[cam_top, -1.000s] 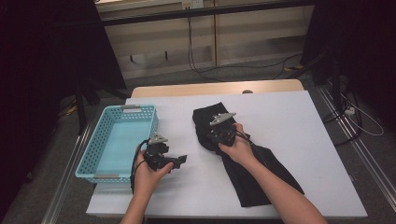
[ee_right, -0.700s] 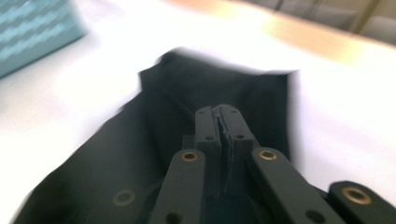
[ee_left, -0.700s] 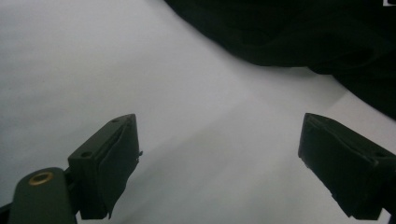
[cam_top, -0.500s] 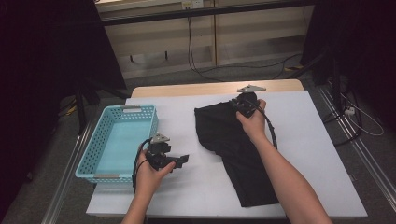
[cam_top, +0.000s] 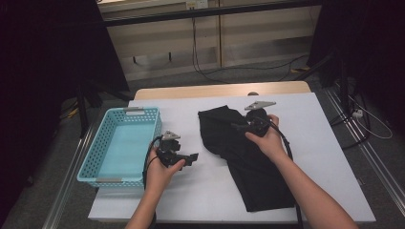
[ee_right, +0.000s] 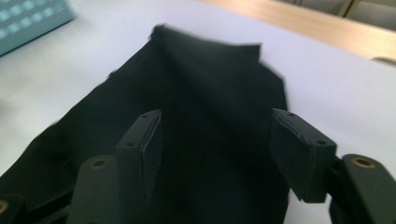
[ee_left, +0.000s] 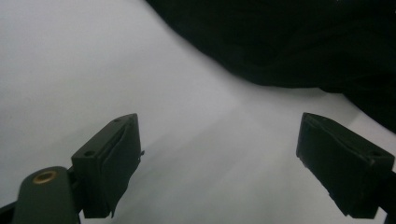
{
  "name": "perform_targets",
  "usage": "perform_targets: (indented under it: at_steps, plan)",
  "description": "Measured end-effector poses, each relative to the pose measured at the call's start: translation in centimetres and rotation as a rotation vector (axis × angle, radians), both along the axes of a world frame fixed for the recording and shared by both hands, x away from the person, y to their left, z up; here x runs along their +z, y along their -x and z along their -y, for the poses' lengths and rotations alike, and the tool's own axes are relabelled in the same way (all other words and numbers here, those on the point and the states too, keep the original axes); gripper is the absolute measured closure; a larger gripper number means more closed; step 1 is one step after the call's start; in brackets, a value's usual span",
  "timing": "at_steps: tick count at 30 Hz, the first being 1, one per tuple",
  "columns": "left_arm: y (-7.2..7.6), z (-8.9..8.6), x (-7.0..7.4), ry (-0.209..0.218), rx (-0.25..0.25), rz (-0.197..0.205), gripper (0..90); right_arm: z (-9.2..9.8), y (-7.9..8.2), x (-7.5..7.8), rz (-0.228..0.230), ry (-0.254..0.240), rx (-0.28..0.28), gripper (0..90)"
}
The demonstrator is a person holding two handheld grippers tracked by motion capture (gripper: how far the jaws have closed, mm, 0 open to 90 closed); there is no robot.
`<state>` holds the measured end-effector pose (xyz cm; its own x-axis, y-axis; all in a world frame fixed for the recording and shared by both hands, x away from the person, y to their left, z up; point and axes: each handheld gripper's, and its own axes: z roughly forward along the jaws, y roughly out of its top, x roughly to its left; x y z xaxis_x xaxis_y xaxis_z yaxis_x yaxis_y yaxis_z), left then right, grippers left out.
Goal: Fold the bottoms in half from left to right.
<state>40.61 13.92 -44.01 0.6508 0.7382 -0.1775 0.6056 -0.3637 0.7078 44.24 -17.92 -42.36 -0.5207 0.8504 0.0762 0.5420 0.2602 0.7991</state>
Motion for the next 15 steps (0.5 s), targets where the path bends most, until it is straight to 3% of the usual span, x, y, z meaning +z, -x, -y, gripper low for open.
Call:
perform_targets:
  at_steps: [8,10,15]
  plan:
    - [-2.1,1.8,0.0,-0.014,-0.013,0.01,18.3,1.7,5.0,-0.5,-0.01,0.029,0.043,26.3]
    - [-2.7,2.3,0.1,-0.004,-0.011,0.009,19.4,2.2,5.9,-0.5,-0.014,0.043,0.043,24.8]
    - [-4.2,3.5,0.2,-0.028,-0.025,0.019,22.2,3.4,7.7,-0.6,-0.011,0.038,0.044,22.6]
